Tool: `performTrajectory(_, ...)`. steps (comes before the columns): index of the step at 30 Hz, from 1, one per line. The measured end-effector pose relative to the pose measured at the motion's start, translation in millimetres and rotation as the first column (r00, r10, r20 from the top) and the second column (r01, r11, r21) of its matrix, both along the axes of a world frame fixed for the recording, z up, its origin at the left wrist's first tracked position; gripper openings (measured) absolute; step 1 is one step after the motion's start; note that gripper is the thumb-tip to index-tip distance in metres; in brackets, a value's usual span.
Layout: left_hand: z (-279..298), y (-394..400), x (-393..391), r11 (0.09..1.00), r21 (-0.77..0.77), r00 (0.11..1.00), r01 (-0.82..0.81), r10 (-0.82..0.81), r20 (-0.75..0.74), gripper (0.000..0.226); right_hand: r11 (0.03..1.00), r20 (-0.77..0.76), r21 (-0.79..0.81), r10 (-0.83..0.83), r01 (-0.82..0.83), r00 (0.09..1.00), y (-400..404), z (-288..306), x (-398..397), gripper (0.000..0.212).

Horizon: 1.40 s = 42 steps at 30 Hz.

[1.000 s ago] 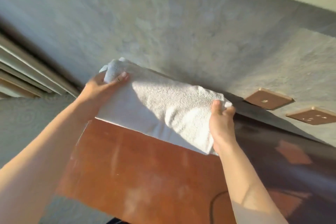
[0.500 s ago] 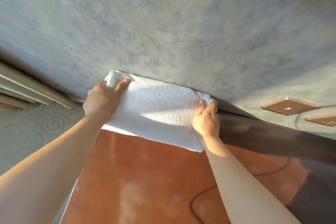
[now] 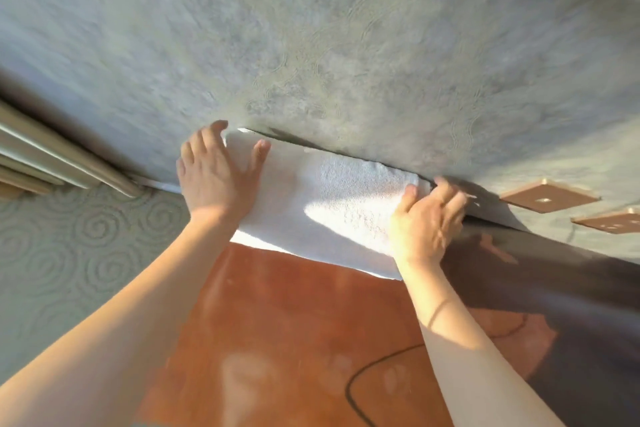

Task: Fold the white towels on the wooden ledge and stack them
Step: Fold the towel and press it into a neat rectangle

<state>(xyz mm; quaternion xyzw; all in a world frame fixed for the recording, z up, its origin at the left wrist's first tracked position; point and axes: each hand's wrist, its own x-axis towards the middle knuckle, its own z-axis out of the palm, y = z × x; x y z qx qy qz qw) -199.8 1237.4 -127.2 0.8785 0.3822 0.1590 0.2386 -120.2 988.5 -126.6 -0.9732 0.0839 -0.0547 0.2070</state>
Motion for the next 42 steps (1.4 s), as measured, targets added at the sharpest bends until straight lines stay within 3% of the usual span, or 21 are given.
performTrajectory(2,6,-28,2,0.966,0.096,0.959,0.241,-0.252,0.127,0.05,0.954,0.207,-0.119,0.294,-0.274,0.933,17,3,-16,0.041)
performTrajectory(4,-5,-58,5,0.857,0.197,0.859,0.476,-0.501,0.103,0.041,0.808,0.158,-0.168,0.587,-0.564,0.794,31,-11,-26,0.045)
performTrajectory(7,-40,-68,9,0.717,0.279,0.762,0.639,-0.64,-0.099,0.047,0.69,0.072,-0.204,0.718,-0.694,0.692,32,-38,-22,0.055)
performTrajectory(9,-51,-62,11,0.688,0.271,0.736,0.674,-0.659,-0.158,0.053,0.646,0.041,-0.243,0.752,-0.723,0.658,23,-45,-17,0.059)
performTrajectory(16,-50,-63,9,0.679,0.322,0.749,0.659,-0.634,-0.194,0.056,0.723,-0.03,-0.318,0.638,-0.613,0.769,11,-41,-19,0.073)
performTrajectory(20,-55,-65,12,0.703,0.275,0.754,0.656,-0.63,-0.188,0.057,0.741,-0.095,-0.312,0.599,-0.595,0.795,16,-42,-24,0.074)
performTrajectory(24,-57,-66,5,0.691,0.271,0.741,0.67,-0.647,-0.179,0.055,0.74,-0.093,-0.268,0.617,-0.616,0.782,14,-45,-25,0.072)
performTrajectory(29,-39,-62,1,0.693,0.15,0.705,0.706,-0.664,-0.25,0.056,0.688,-0.11,-0.191,0.694,-0.7,0.711,8,-24,-23,0.071)
performTrajectory(33,-12,-75,-9,0.738,0.008,0.711,0.675,-0.647,-0.277,0.068,0.707,-0.1,-0.176,0.679,-0.685,0.727,-19,2,-40,0.066)
performTrajectory(38,36,-120,-13,0.706,-0.037,0.67,0.707,-0.686,-0.284,0.086,0.789,-0.128,-0.123,0.588,-0.602,0.798,-74,38,-62,0.062)
performTrajectory(42,82,-188,-15,0.69,-0.05,0.666,0.722,-0.712,-0.222,0.09,0.89,-0.146,-0.002,0.45,-0.455,0.881,-147,78,-82,0.079)
